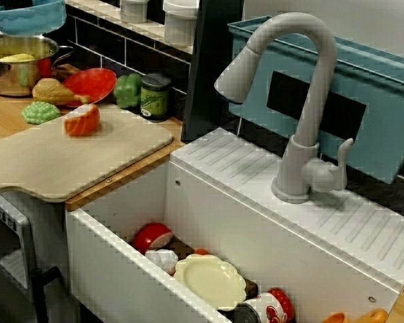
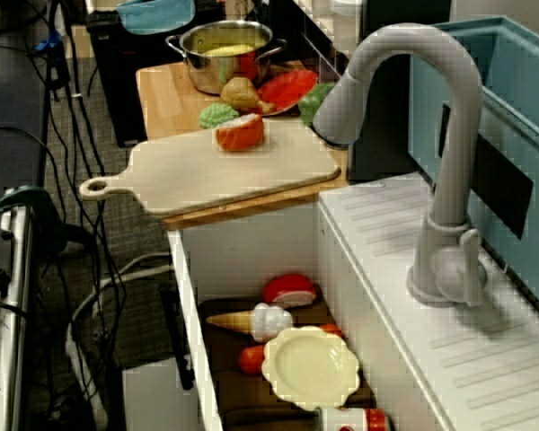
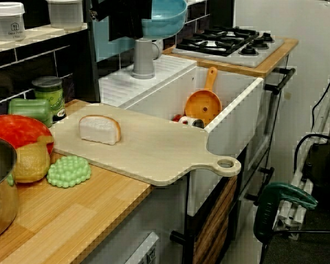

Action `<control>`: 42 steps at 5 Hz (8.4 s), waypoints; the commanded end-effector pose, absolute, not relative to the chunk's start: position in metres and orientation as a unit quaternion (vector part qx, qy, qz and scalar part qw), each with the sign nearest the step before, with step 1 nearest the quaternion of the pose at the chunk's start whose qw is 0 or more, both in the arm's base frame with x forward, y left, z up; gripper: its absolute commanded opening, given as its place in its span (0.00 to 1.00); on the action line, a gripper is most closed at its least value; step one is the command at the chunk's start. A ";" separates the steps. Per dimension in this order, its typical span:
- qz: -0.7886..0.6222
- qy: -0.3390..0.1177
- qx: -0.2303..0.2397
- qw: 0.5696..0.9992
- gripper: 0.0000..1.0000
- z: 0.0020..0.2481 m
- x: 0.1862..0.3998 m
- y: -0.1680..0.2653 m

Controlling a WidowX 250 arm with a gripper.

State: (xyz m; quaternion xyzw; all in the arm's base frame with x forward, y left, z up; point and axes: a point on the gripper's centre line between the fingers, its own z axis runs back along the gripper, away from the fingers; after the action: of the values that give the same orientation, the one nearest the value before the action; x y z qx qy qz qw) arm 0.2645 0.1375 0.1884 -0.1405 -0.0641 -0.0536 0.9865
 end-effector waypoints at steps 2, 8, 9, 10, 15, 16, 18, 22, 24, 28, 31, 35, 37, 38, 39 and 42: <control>-0.045 -0.058 -0.106 0.992 0.00 0.160 0.274 0.140; -0.032 -0.025 -0.052 0.998 0.00 0.088 0.287 0.130; -0.041 -0.023 -0.045 0.998 0.00 0.080 0.282 0.124; -0.038 -0.018 -0.042 0.998 0.00 0.076 0.282 0.121; -0.042 -0.012 -0.034 0.998 0.00 0.062 0.284 0.118; -0.040 -0.009 -0.031 0.999 1.00 0.062 0.283 0.116; -0.039 -0.008 -0.033 0.999 1.00 0.063 0.283 0.118; -0.045 -0.022 -0.050 0.998 1.00 0.092 0.272 0.129; -0.020 -0.032 -0.044 0.998 1.00 0.101 0.254 0.150; 0.018 -0.042 -0.038 0.998 1.00 0.094 0.236 0.178; 0.063 -0.055 -0.013 0.996 1.00 0.056 0.250 0.157; 0.050 -0.040 -0.019 0.998 0.00 0.057 0.254 0.159; 0.050 -0.036 -0.020 0.998 0.00 0.055 0.257 0.159; 0.047 -0.032 -0.019 0.998 0.00 0.051 0.258 0.155; 0.038 -0.020 -0.034 0.999 0.00 0.049 0.263 0.147; 0.023 -0.004 -0.063 0.998 0.00 0.040 0.279 0.118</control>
State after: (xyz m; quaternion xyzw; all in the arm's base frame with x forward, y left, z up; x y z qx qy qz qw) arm 0.2758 0.1167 0.0338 -0.0671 0.0074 0.0362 0.9971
